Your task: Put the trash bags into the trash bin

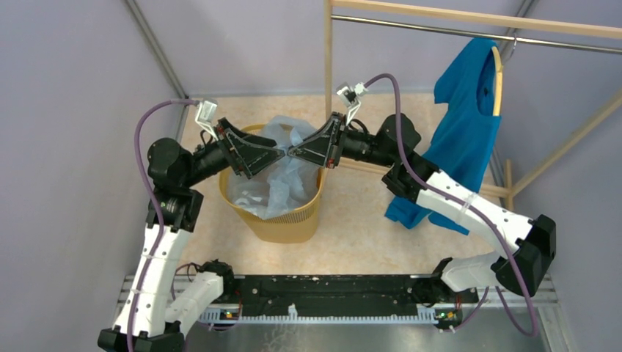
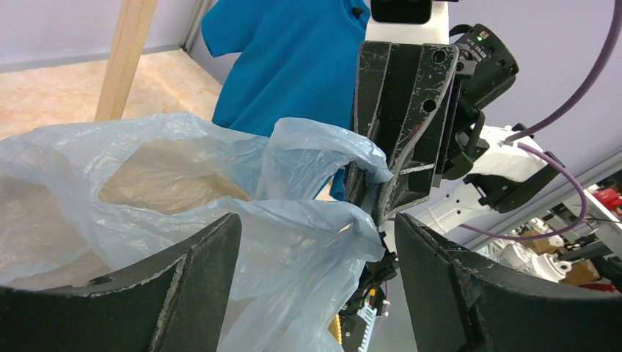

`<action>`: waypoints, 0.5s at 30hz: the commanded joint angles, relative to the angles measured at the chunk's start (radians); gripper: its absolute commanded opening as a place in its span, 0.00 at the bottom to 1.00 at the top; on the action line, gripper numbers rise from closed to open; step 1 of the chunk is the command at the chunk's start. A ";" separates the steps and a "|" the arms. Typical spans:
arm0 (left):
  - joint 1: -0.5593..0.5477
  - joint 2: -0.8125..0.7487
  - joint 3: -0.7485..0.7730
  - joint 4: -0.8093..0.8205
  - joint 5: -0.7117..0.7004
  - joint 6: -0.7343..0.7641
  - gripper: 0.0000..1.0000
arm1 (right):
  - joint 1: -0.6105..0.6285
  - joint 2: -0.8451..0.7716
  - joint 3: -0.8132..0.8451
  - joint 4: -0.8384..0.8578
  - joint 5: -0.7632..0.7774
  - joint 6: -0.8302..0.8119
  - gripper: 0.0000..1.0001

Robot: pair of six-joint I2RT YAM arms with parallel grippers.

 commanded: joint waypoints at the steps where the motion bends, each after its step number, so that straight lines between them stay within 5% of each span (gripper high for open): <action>1: -0.008 -0.022 -0.028 0.112 0.023 -0.064 0.84 | -0.002 -0.033 -0.005 0.051 0.010 0.003 0.15; 9: -0.033 -0.016 -0.016 0.088 0.038 -0.044 0.52 | -0.002 -0.017 -0.006 0.086 0.010 0.023 0.14; 12: -0.033 -0.016 0.039 -0.060 -0.044 0.063 0.28 | -0.002 -0.024 0.004 0.032 0.022 -0.003 0.16; 15: -0.033 -0.003 0.150 -0.286 -0.214 0.220 0.17 | -0.002 -0.063 0.009 -0.085 0.052 -0.083 0.23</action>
